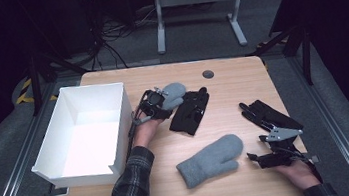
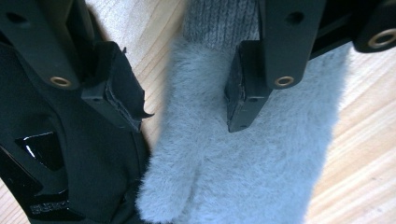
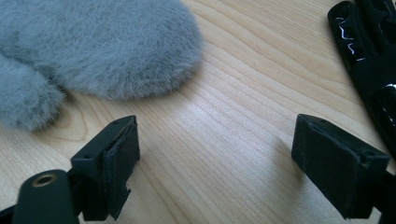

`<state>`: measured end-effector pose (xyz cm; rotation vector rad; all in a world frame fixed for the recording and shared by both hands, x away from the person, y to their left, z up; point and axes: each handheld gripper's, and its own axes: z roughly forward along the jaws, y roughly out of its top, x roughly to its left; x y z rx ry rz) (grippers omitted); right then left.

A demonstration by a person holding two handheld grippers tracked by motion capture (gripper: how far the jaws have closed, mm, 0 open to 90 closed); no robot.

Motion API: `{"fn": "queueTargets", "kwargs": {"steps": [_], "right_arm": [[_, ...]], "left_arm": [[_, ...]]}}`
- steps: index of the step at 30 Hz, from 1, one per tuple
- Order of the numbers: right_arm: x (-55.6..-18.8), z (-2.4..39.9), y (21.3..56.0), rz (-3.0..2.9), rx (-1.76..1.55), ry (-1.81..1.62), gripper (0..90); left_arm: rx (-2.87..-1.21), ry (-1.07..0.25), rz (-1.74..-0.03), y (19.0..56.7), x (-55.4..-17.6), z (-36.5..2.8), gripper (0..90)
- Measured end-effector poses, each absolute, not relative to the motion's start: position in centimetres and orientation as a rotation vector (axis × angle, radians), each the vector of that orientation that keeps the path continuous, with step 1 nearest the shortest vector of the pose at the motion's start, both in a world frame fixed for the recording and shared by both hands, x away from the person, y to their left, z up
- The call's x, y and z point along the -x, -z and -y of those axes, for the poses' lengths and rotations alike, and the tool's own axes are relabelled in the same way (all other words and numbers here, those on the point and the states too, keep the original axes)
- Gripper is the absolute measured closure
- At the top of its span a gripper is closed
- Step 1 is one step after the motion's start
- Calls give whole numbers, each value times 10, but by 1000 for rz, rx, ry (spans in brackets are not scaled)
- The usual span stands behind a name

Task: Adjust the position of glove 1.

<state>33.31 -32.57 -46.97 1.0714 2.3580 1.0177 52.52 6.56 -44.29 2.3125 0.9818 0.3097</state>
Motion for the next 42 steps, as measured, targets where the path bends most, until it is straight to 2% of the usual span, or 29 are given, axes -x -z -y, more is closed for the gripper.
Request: {"fn": "queueTargets", "kwargs": {"steps": [4, 7, 8, 14, 31, 42], "right_arm": [[-333, 326, 470, -2356, -1072, -1018, 159], [-332, 326, 470, -2355, -1076, -1017, 160], [-332, 326, 470, -2355, -1076, -1017, 160], [-332, 326, 470, -2353, -1079, -1014, 160], [-332, 326, 470, -2352, -1081, -1013, 161], [-332, 326, 470, -2351, -1081, -1013, 163]], "left_arm": [[-2320, -345, -994, 448, -525, -65, 554], [-2328, -369, -1006, 449, -525, -65, 678], [-2326, -377, -1013, 449, -525, -65, 678], [-2298, -352, -1046, 447, -526, -67, 807], [-2140, -289, -1096, 414, -518, -81, 860], [-2055, -160, -1058, 391, -506, -86, 877]]}}
